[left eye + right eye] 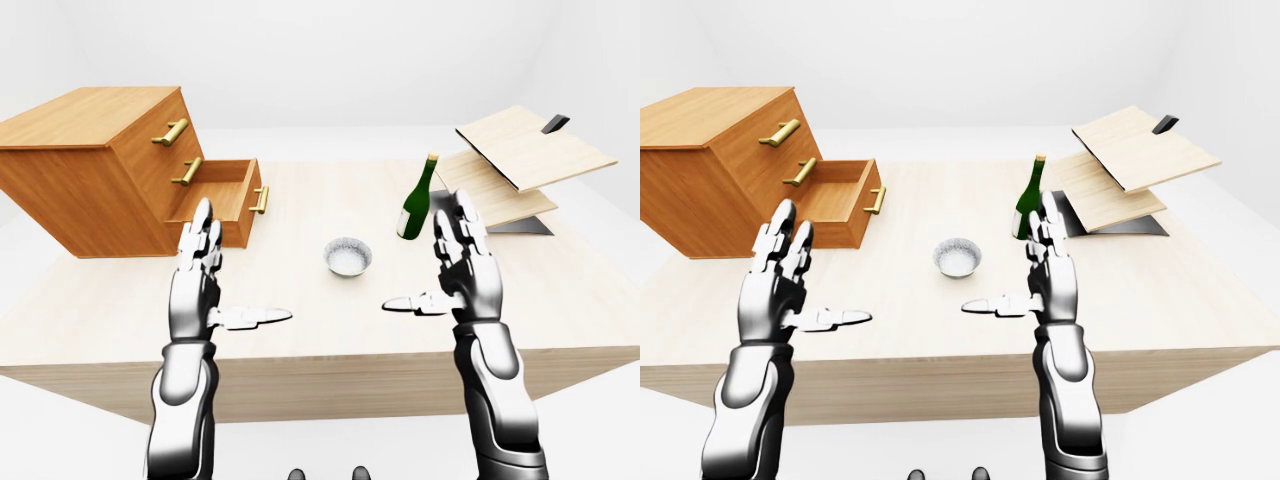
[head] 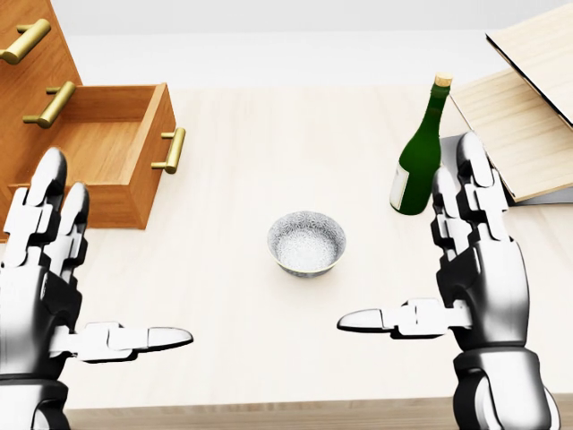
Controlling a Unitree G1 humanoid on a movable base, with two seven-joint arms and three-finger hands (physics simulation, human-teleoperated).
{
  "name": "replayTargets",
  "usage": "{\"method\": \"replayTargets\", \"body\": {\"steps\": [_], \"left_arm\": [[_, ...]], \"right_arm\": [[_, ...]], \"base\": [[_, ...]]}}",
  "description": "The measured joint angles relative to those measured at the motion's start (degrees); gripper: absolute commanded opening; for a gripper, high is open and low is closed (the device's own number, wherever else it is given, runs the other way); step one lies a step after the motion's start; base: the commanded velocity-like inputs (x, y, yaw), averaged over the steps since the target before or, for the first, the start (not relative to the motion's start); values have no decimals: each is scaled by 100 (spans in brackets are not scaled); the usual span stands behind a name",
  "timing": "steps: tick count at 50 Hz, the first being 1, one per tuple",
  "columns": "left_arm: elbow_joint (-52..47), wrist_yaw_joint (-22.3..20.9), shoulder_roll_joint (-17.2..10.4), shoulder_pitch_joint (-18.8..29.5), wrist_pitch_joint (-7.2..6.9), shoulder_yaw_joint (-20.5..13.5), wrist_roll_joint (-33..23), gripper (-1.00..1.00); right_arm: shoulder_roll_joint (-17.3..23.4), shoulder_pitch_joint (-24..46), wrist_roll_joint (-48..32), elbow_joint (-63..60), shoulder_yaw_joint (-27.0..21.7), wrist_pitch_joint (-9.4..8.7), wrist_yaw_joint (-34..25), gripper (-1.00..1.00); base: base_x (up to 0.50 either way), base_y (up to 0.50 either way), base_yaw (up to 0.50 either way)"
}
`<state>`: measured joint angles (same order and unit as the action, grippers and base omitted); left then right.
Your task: Put the bowl on top of the cabinet.
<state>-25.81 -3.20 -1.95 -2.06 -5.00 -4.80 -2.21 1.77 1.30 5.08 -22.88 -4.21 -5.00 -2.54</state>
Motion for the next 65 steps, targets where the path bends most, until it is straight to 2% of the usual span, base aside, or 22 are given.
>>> {"method": "replayTargets", "body": {"steps": [8, 31, 45, 58, 65], "left_arm": [[-792, -92, -40, 31, 0, -119, -117, 93], [-2573, -461, -157, 347, 0, -464, -433, 93], [-3104, -539, -260, 558, 0, -723, -331, 94], [-3323, -528, -384, 700, 0, -1021, -97, 93], [-3380, -462, -462, 730, 0, -1105, 39, 93]], "right_arm": [[11, 52, -3, 14, -22, 0, 22, 100], [63, 137, 126, 128, -100, 0, -63, 100], [63, 163, 125, 223, -99, 0, -68, 100], [40, 132, 117, 235, -59, 0, -95, 100], [42, 116, 204, 195, -82, 0, -104, 100]], "base": [[0, 0, 0], [0, 49, 0], [0, 48, 0], [0, 0, 0], [46, 0, 0]]}}
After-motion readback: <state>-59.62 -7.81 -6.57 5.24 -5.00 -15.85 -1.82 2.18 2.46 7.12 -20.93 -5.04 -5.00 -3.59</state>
